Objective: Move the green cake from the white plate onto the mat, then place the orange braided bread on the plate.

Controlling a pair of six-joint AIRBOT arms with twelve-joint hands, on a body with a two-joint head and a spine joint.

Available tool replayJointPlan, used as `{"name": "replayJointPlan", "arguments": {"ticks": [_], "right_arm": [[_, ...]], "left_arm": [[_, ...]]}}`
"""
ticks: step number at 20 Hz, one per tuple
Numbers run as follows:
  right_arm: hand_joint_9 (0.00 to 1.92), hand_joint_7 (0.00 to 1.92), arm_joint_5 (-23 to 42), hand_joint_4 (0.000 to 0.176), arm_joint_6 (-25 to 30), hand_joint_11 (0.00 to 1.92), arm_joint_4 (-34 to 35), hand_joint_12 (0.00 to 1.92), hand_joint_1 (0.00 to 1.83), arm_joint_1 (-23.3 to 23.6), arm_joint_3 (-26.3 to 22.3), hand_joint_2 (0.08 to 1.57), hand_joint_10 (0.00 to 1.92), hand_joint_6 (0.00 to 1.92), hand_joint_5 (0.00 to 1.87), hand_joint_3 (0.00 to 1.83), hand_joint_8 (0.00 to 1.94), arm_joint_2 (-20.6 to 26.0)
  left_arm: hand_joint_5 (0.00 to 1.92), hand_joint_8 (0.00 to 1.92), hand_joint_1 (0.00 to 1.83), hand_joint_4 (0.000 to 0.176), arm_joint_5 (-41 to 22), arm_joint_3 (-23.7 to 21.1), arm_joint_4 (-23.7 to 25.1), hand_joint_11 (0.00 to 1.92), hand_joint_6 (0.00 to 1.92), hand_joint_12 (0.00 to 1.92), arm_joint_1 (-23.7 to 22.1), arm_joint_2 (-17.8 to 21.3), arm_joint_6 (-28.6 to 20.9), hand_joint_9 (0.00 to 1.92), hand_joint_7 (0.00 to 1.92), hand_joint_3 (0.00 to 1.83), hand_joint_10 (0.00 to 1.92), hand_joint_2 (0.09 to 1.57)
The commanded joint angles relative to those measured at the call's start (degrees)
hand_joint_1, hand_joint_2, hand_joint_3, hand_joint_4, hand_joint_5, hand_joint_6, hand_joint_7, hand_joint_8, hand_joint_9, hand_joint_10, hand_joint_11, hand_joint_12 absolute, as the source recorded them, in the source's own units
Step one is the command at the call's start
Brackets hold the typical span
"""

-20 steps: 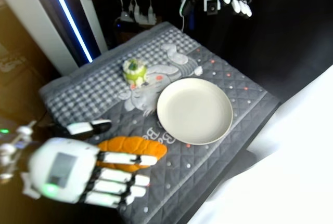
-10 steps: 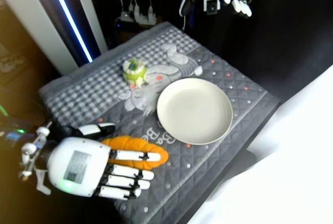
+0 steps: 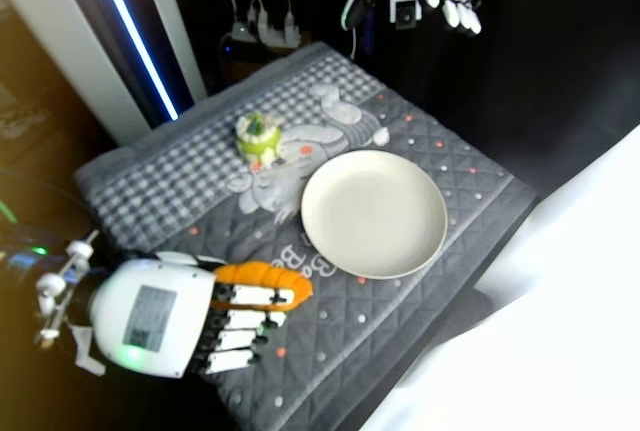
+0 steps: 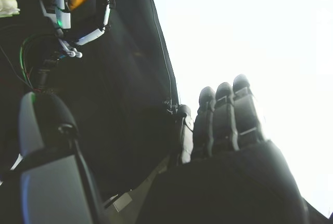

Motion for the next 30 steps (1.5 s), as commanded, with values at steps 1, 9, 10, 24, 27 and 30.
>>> {"name": "replayJointPlan", "arguments": {"ticks": [1, 9, 10, 24, 27, 30], "right_arm": [[1.06, 1.05, 4.30, 0.000, 0.98, 0.94, 0.86, 0.52, 1.39, -0.02, 0.58, 1.08, 1.04, 1.02, 0.92, 0.00, 0.73, 1.09], [1.12, 1.08, 17.95, 0.000, 2.34, 0.84, -0.96, 0.89, 1.39, 0.00, -5.15, 1.06, 0.98, 0.92, 0.97, 0.00, 0.66, 4.81], [1.10, 1.06, 19.34, 0.000, 1.68, 0.81, -0.95, 0.91, 1.39, 0.00, -5.78, 1.08, 1.00, 0.98, 0.93, 0.00, 0.70, 5.18], [1.11, 1.07, 23.04, 0.000, -6.62, 1.09, -2.35, 1.04, 1.40, 11.73, -4.57, 1.08, 1.07, 0.73, 0.95, 0.00, 0.76, -0.77], [1.35, 1.17, 22.38, 0.000, -6.62, 1.14, -2.86, 1.25, 1.30, 14.13, -1.52, 1.06, 0.64, 0.58, 1.08, 0.00, 0.90, -5.08], [1.09, 0.95, 20.49, 0.000, -6.61, 1.09, -2.78, 1.68, 1.19, 15.12, 2.83, 1.12, 1.47, 0.92, 0.97, 0.00, 1.26, -10.15]], "left_arm": [[0.05, 0.00, 0.87, 0.176, -7.10, 0.05, -1.28, 0.03, 0.00, 0.01, -0.30, 0.03, 0.01, 0.03, 0.07, 0.00, 0.00, 0.75], [0.06, 0.00, 0.87, 0.147, -8.69, 0.51, -2.66, 0.03, 0.00, 0.01, 0.21, -0.68, 0.12, 0.05, 0.09, 0.01, 0.00, 0.77], [0.06, 0.00, 0.86, 0.140, -8.88, 0.56, -2.97, 0.04, 0.00, 0.01, 0.46, -0.66, 0.17, 0.06, 0.10, 0.01, 0.01, 0.77], [0.04, 0.00, 0.86, 0.167, -8.55, 1.97, -2.13, 0.04, 0.00, 0.02, 0.88, -1.89, 0.41, 0.03, 0.06, 0.00, 0.00, 0.75], [0.04, 0.01, 0.87, 0.167, -7.87, 3.39, -0.52, 0.03, 0.00, 0.01, -1.02, -3.61, -0.07, 0.04, 0.06, 0.00, 0.00, 0.73], [0.06, 0.00, 0.86, 0.176, -6.52, 4.89, 2.30, 0.03, 0.01, 0.01, -3.31, -5.10, -2.26, 0.03, 0.07, 0.00, 0.00, 0.70]]}}
